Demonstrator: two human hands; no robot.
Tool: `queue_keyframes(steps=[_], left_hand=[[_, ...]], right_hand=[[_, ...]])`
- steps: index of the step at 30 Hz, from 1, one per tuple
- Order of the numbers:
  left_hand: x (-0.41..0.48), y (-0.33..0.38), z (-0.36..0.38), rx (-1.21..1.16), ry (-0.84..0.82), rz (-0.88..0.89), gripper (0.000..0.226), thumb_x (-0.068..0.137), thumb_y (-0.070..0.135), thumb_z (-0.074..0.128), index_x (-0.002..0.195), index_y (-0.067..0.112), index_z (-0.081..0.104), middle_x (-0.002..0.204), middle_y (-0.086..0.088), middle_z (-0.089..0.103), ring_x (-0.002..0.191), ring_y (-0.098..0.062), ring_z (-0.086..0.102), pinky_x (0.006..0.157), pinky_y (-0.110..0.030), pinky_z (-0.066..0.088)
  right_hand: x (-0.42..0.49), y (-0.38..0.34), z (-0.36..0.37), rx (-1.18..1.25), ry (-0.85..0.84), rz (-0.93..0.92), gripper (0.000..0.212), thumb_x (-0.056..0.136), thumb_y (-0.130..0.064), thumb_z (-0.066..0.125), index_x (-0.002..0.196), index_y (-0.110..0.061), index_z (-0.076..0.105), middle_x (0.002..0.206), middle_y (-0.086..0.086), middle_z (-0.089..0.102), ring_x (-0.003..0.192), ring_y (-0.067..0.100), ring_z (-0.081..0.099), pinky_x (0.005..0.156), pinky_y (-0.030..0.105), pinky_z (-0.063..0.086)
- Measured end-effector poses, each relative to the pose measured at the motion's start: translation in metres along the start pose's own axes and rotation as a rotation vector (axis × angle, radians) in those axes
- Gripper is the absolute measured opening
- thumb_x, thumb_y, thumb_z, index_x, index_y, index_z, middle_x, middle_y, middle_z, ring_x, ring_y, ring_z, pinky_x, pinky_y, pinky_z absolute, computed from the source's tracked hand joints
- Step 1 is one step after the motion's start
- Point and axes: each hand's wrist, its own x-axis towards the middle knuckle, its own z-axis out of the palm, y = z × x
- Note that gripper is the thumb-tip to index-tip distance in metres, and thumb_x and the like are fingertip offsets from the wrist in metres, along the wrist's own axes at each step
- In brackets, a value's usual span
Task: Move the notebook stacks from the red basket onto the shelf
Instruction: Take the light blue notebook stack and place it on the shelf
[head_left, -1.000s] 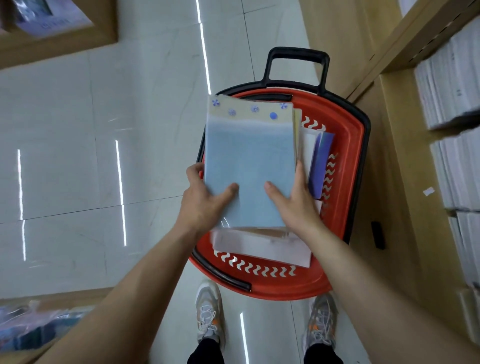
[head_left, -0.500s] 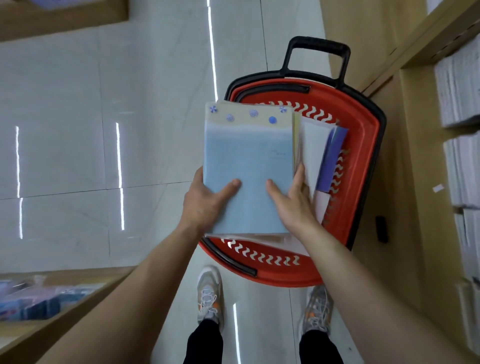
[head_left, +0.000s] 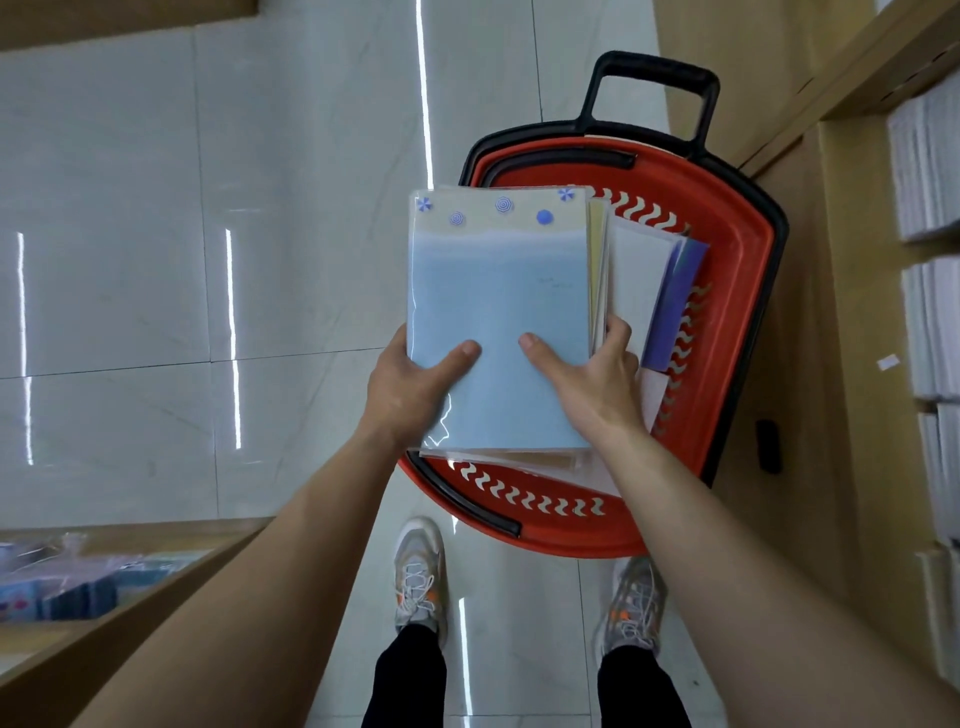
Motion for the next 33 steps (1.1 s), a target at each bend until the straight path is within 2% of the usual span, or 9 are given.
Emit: queue_keyframes(steps=[4,6,10,12,16,21,24,28,33], left_hand=[[-0.002,-0.001,0.003,0.066,0.036,0.02,0.059,0.076,0.06,0.075,0.126,0.034,0.057,0.107,0.016,0.071,0.087,-0.007,0.071,0.065,-0.016,0.053],[-0.003,0.0,0.004,0.087,0.039,0.027,0.06,0.077,0.061,0.074,0.127,0.035,0.056,0.107,0.017,0.07,0.086,-0.005,0.071,0.061,-0.011,0.05],[0.001,-0.005,0.0,0.044,0.034,0.01,0.055,0.076,0.058,0.078,0.122,0.035,0.058,0.107,0.015,0.072,0.09,-0.009,0.072,0.08,-0.032,0.059],[0.002,-0.008,-0.001,0.03,0.035,0.005,0.051,0.075,0.057,0.079,0.117,0.038,0.059,0.105,0.016,0.073,0.091,-0.009,0.072,0.086,-0.039,0.059],[0.002,-0.01,-0.001,0.025,0.028,0.012,0.052,0.072,0.061,0.078,0.116,0.04,0.059,0.106,0.016,0.073,0.092,-0.009,0.072,0.086,-0.041,0.059],[-0.004,-0.005,0.006,0.061,0.087,0.044,0.062,0.074,0.058,0.078,0.127,0.033,0.056,0.11,0.014,0.07,0.093,-0.008,0.07,0.075,-0.025,0.056],[-0.017,-0.002,0.005,0.081,0.121,0.05,0.06,0.073,0.057,0.079,0.124,0.034,0.057,0.107,0.017,0.069,0.093,-0.005,0.067,0.076,-0.025,0.055],[-0.048,0.009,-0.007,0.097,0.116,0.05,0.052,0.073,0.052,0.081,0.118,0.039,0.058,0.097,0.026,0.066,0.089,0.003,0.064,0.07,-0.016,0.049],[-0.101,0.058,-0.035,0.115,0.044,0.094,0.053,0.073,0.053,0.081,0.119,0.042,0.056,0.096,0.029,0.064,0.088,0.005,0.063,0.066,-0.012,0.045]], right_hand=[[0.003,0.001,0.002,0.024,-0.011,0.003,0.12,0.045,-0.091,0.069,0.141,-0.036,0.022,0.136,0.004,0.051,0.122,0.029,0.054,0.103,0.048,0.048],[0.005,0.001,0.002,0.021,-0.016,0.007,0.119,0.045,-0.09,0.069,0.139,-0.035,0.023,0.134,0.003,0.051,0.121,0.029,0.053,0.102,0.048,0.048],[0.007,0.0,0.0,0.067,-0.046,-0.006,0.108,0.066,-0.066,0.081,0.146,-0.026,0.021,0.135,0.004,0.041,0.109,0.019,0.046,0.09,0.031,0.043],[0.007,0.001,0.001,0.084,-0.044,-0.014,0.109,0.065,-0.066,0.082,0.146,-0.026,0.02,0.136,0.003,0.042,0.111,0.02,0.048,0.09,0.031,0.043],[0.005,0.004,0.003,0.092,-0.024,-0.076,0.111,0.058,-0.072,0.079,0.142,-0.033,0.017,0.132,-0.001,0.056,0.114,0.022,0.059,0.093,0.036,0.051],[0.001,0.002,0.002,0.019,0.018,-0.16,0.122,0.058,-0.086,0.066,0.153,-0.046,0.002,0.149,-0.004,0.048,0.13,0.02,0.053,0.106,0.044,0.047],[-0.009,0.005,-0.002,-0.006,0.035,-0.181,0.122,0.054,-0.097,0.056,0.152,-0.049,0.001,0.15,-0.005,0.049,0.13,0.021,0.054,0.105,0.047,0.048],[-0.041,0.011,-0.009,-0.005,0.066,-0.196,0.117,0.057,-0.098,0.053,0.151,-0.049,0.003,0.15,-0.006,0.047,0.131,0.021,0.053,0.105,0.047,0.048],[-0.106,-0.017,-0.04,0.09,0.109,-0.199,0.108,0.065,-0.085,0.065,0.153,-0.048,0.014,0.146,-0.005,0.049,0.126,0.017,0.056,0.104,0.044,0.05]])
